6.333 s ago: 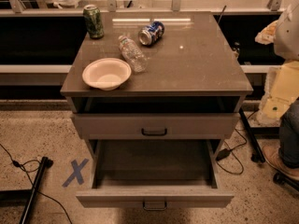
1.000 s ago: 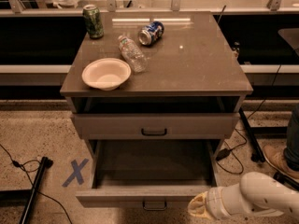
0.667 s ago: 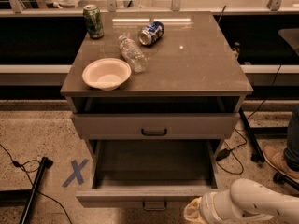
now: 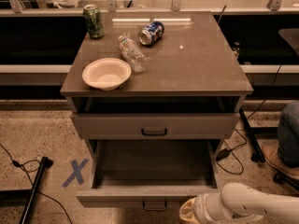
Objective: Close middle drawer
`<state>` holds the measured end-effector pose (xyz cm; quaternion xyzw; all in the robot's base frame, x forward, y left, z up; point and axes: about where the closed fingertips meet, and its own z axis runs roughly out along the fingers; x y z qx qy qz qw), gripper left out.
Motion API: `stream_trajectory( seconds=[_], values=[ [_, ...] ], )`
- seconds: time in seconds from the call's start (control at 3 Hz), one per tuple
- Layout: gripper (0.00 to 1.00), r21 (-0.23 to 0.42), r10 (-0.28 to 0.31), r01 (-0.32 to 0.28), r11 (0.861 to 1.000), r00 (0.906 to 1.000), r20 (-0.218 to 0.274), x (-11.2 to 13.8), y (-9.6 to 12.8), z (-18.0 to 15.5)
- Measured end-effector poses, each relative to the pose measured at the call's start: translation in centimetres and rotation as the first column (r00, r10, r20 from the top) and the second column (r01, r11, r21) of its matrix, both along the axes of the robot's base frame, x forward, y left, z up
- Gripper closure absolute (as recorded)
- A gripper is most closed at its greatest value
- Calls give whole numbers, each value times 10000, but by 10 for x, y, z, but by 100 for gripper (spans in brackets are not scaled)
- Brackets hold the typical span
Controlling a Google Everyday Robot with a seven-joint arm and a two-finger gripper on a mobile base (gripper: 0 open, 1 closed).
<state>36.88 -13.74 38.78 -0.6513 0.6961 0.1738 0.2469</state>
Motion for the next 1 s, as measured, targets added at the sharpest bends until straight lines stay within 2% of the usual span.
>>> stream_trajectory(
  seconds=[1.0],
  values=[
    [100, 257, -329, 316, 9992, 9981, 512, 30, 9, -13]
  ],
)
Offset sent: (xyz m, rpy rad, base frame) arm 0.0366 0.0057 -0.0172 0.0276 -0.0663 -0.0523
